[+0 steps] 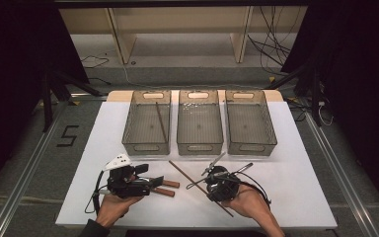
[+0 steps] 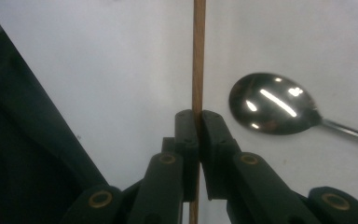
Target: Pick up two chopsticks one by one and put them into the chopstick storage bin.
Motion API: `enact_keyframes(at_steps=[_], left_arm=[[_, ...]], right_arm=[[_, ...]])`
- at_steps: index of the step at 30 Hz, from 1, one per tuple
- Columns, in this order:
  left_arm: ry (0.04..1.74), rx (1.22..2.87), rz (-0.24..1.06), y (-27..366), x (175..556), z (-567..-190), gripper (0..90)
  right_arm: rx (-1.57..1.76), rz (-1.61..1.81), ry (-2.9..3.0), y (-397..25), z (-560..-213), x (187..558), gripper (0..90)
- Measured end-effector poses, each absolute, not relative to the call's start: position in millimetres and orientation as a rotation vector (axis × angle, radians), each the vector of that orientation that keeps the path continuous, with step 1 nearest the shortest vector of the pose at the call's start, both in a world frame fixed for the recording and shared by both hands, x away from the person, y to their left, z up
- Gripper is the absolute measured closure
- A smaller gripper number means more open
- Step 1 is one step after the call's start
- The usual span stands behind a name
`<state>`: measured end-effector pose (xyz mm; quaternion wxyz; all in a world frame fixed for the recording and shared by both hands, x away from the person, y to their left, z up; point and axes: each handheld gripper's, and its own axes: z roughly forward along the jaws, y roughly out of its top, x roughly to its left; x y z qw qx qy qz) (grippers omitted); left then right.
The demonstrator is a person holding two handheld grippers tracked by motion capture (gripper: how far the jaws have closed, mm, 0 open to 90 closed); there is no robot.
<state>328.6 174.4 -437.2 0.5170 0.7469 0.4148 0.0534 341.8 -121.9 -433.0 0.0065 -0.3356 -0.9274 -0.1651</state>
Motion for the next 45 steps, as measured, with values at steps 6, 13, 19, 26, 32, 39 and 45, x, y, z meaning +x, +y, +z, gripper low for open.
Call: enact_keyframes(at_steps=[6,13,19,26,32,39,45], left_arm=[[0.990,1.819,0.092,163,328,-436,17.5],[1.017,1.824,0.027,149,332,-432,17.8],[1.060,1.782,-0.040,140,342,-429,18.5],[1.090,1.723,-0.086,133,353,-422,19.8],[1.108,1.678,-0.141,126,361,-420,22.3],[1.106,1.635,-0.218,117,367,-418,28.0],[1.117,1.595,-0.273,114,371,-421,41.1]], right_arm=[[-1.080,-0.661,-2.885,-130,-421,342,86.3],[-1.079,-0.791,-2.870,-132,-412,341,86.2],[-1.078,-0.869,-2.864,-132,-407,340,86.2],[-1.102,-0.994,-2.855,-132,-402,338,86.2],[-1.112,-1.078,-2.849,-130,-399,336,86.2],[-1.104,-1.125,-2.851,-126,-398,334,86.2],[-1.102,-1.159,-2.850,-125,-398,333,86.2]])
